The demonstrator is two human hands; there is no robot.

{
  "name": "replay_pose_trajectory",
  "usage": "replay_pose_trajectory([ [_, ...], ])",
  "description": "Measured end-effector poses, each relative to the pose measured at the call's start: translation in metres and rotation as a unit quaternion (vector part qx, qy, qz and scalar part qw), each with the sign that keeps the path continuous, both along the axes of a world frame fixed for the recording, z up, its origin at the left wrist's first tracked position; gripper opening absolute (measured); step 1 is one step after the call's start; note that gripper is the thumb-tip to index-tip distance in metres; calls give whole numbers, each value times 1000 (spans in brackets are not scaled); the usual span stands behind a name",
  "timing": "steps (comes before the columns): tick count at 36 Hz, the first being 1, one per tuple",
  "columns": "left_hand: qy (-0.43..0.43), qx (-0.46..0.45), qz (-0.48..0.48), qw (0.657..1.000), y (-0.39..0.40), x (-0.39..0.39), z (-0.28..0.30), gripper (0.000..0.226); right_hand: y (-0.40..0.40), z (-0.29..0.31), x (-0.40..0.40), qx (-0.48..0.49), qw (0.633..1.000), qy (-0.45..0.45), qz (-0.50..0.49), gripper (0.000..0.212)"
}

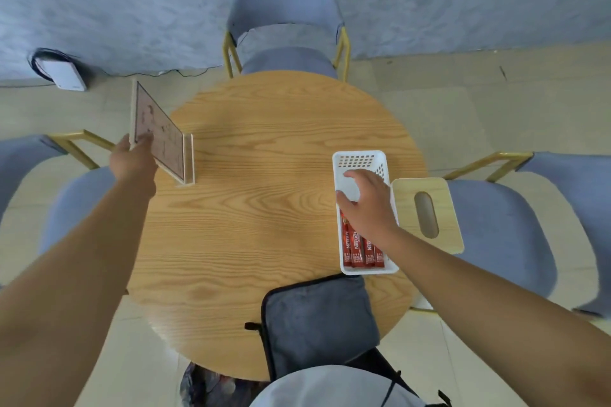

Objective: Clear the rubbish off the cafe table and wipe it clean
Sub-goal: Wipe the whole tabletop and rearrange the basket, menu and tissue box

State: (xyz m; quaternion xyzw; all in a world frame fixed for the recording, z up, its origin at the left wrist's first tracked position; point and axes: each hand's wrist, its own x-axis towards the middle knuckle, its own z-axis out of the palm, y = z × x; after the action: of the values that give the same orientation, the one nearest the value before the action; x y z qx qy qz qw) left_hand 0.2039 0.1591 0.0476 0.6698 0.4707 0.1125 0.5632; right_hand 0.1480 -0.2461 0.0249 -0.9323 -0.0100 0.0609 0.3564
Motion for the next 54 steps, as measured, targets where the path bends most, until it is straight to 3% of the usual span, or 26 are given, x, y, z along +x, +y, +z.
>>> replay_pose_trajectory([
  [2, 13, 39, -7, 999, -6, 4, 1, 24, 10, 1, -2, 18, 1000, 17, 7, 41],
  [7, 40, 98, -120, 987, -26, 7, 4, 23, 22, 7, 9, 77, 996, 36, -7, 47],
  [11, 13, 80, -250, 965, -56, 15, 10, 23, 26, 26, 36, 70, 997, 13, 6, 62],
  [15, 8, 63, -327, 943, -91, 23, 9, 29, 35, 47, 69, -46, 997, -36, 48, 91],
  [19, -6, 48, -399, 916, -120, 34, 5, 26, 36, 67, 101, -196, 965, -131, 114, 105],
  [22, -15, 33, -443, 896, -140, 40, 5, 22, 32, 69, 122, -268, 936, -103, 203, 87],
  [26, -31, -9, -460, 887, -161, 46, 3, 11, 28, 65, 140, -256, 938, -66, 223, 18],
  [31, -69, -45, -391, 916, -180, 51, -11, 14, 22, 63, 151, -250, 950, -61, 179, 24],
  [34, -43, -18, -334, 941, -192, 39, -21, 39, 23, 62, 162, -264, 948, -59, 169, 19],
  [37, 1, 9, -338, 941, -202, 2, -41, 53, 14, 60, 175, -268, 955, -45, 122, 14],
  [40, 86, 42, -396, 913, -204, -55, -68, 53, -5, 62, 182, -273, 961, -26, 48, 26],
  [44, 178, 38, -425, 886, -200, -136, -103, 48, -42, 64, 179, -282, 959, 4, -33, 20],
  [50, 177, 128, -507, 834, -197, -214, -122, 40, -83, 68, 159, -276, 950, 51, -133, 20],
  [54, 198, 185, -582, 767, -192, -236, -125, 64, -97, 68, 142, -246, 952, 60, -175, 18],
])
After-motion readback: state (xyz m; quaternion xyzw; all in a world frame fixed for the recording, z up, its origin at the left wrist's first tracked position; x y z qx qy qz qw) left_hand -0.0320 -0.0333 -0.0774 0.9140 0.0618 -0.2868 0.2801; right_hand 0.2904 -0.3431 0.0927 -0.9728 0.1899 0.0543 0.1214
